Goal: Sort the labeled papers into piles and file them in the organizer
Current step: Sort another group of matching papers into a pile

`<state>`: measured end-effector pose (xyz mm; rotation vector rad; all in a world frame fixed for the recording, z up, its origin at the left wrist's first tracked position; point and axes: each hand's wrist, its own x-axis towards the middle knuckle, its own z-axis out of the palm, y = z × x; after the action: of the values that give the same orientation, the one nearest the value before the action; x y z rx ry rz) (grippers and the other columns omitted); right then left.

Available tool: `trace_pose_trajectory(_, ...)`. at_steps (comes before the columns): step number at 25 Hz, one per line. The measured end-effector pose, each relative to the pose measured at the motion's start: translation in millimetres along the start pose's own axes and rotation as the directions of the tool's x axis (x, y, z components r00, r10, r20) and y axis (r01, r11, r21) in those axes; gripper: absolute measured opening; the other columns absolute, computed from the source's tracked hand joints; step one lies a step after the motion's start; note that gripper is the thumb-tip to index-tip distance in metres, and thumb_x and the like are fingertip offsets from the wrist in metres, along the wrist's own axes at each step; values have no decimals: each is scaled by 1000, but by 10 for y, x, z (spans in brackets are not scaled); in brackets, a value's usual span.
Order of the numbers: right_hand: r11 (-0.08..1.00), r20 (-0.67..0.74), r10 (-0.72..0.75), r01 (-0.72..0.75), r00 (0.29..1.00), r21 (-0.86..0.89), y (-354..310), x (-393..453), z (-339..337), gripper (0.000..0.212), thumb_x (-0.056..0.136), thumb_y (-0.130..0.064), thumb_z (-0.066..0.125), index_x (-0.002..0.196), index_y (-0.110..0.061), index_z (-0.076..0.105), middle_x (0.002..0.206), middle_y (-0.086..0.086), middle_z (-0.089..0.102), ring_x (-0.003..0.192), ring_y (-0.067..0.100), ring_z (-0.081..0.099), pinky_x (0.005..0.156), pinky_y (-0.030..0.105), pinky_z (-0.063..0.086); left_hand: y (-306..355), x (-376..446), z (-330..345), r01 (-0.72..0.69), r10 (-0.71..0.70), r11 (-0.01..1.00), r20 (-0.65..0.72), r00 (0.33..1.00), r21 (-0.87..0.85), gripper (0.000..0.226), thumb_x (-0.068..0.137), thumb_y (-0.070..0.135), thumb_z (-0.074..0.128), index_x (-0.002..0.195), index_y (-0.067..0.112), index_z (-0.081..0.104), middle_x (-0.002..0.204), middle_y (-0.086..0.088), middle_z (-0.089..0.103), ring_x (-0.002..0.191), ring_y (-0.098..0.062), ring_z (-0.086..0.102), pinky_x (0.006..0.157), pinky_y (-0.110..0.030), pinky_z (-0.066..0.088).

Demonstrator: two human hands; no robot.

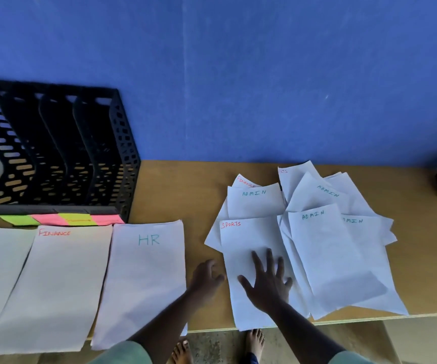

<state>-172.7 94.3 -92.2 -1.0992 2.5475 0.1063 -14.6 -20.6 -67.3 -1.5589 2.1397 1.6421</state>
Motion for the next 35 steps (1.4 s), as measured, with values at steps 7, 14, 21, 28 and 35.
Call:
trace_pose_trajectory(7, 961, -99, -172, 189, 980, 200, 411, 200, -330, 62, 93, -58, 52, 150, -38, 41, 159, -10, 37, 144, 22, 37, 110, 44, 47, 403, 141, 382, 143, -174, 961, -112, 978, -238, 47, 89, 25, 68, 129, 20, 44, 108, 6, 59, 90, -11, 58, 62, -19, 48)
trace_pose_trajectory(14, 890, -262, -164, 257, 951, 376, 670, 677, -584, 34, 93, -28, 65, 126, -20, 63, 132, 1, 57, 123, 24, 54, 101, 35, 47, 474, 215, 78, 63, -186, 958, -437, 880, -281, 25, 99, 13, 51, 121, 6, 60, 120, -12, 66, 113, -33, 60, 97, -36, 46)
trace_pose_trajectory(21, 839, -268, -421, 485, 866, 247, 292, 894, -585, 41, 94, -26, 65, 135, -26, 60, 146, -1, 54, 137, 27, 48, 108, 42, 49, 229, 74, -407, 128, -306, 946, -688, 658, -299, 11, 98, 10, 42, 97, 7, 53, 101, -25, 64, 98, -44, 58, 80, -45, 44)
trace_pose_trajectory(28, 833, -91, -552, 553, 829, -11, 420, 929, -360, 62, 98, -61, 43, 155, -38, 37, 172, -1, 9, 159, 33, 2, 124, 63, 16, 146, 70, -430, 155, -300, 951, -664, 685, -269, 14, 98, 10, 42, 95, 7, 55, 101, -23, 64, 97, -42, 58, 81, -44, 45)
trace_pose_trajectory(35, 982, -124, -186, 180, 975, -61, 887, 1081, -541, 55, 91, -69, 50, 131, -32, 52, 160, 4, 34, 154, 36, 21, 122, 55, 28, 168, 201, -286, 146, -240, 968, -597, 765, -203, 15, 99, 12, 41, 92, 13, 55, 95, -13, 64, 96, -38, 59, 79, -35, 41)
